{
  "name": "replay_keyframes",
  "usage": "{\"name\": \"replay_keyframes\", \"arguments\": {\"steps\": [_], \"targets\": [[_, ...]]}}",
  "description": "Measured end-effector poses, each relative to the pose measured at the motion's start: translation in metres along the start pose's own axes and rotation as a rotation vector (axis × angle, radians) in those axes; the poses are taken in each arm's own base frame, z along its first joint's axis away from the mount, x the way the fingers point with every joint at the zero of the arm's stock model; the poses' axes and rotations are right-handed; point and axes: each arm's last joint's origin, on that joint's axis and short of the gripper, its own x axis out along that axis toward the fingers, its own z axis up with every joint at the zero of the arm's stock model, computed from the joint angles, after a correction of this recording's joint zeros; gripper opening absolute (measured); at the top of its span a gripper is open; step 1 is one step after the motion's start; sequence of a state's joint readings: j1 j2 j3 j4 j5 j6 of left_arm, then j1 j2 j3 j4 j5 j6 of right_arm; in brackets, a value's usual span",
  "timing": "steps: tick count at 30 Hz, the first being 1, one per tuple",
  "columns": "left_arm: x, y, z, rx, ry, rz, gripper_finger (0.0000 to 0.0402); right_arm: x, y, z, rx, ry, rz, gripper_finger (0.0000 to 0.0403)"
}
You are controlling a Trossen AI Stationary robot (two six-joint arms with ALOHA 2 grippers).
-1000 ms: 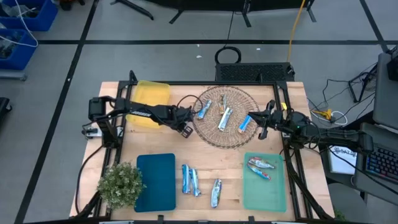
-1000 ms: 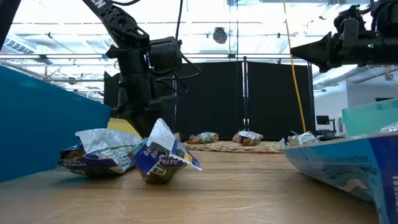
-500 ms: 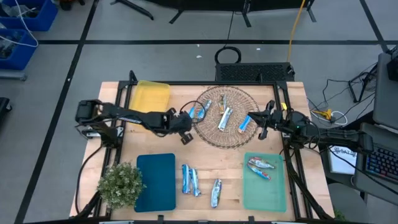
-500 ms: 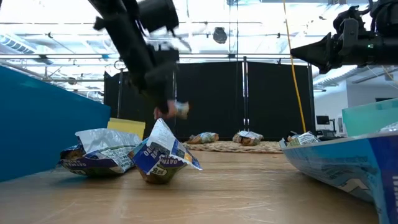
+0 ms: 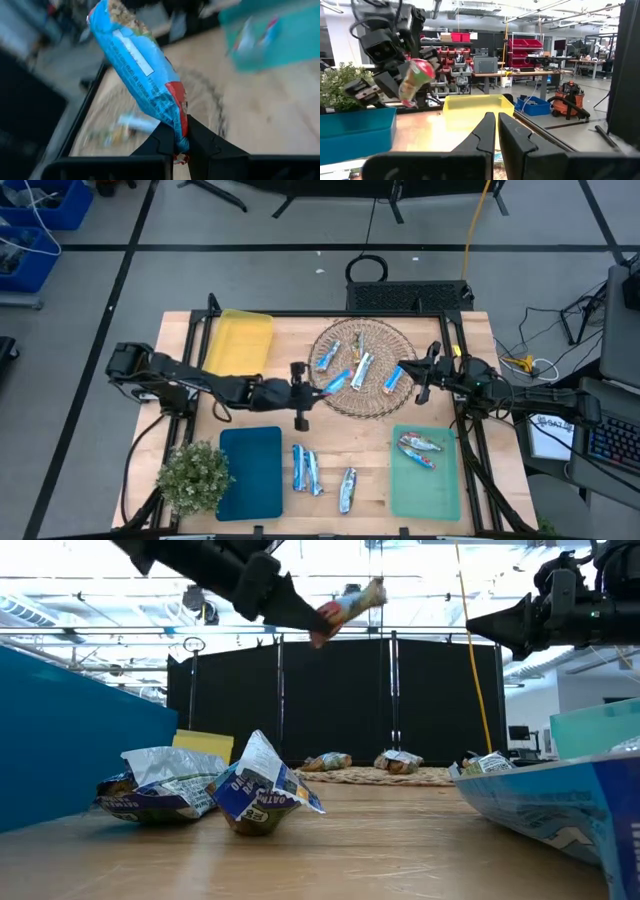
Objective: Pick and place Granola Bars by type
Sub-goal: Put the red granola bar into the light blue bin
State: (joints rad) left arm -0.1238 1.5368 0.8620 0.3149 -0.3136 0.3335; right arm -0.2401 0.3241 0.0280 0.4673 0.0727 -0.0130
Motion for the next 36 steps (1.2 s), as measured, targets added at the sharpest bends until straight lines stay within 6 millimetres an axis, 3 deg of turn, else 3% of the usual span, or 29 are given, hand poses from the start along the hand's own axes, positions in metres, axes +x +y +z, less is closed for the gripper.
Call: {"name": "replay_keyframes", "arguments": {"steps": [5, 11, 17, 26, 32, 36], "targets": [[0.000, 0.013, -0.022, -0.017, -0.256, -0.099, 0.0025, 0.000, 0.002, 0.001, 0.002, -0.016, 0.061, 0.0016], [-0.007, 0.037, -0.028, -0.032, -0.547, -0.234, 0.0024, -0.001, 0.006, 0.012, 0.046, -0.124, 0.228, 0.0015], [-0.003, 0.053, -0.033, -0.006, -0.603, -0.290, 0.0024, 0.000, 0.011, 0.018, 0.093, -0.187, 0.337, 0.0015], [0.024, 0.053, -0.043, -0.006, -0.623, -0.356, 0.0024, 0.013, 0.022, 0.021, 0.112, -0.277, 0.322, 0.0015], [0.035, 0.052, -0.040, 0.026, -0.647, -0.379, 0.0024, 0.030, 0.029, 0.005, 0.088, -0.141, 0.299, 0.0015], [0.039, 0.052, -0.038, 0.041, -0.654, -0.375, 0.0024, 0.047, 0.036, 0.015, 0.075, -0.159, 0.318, 0.0015]]}}
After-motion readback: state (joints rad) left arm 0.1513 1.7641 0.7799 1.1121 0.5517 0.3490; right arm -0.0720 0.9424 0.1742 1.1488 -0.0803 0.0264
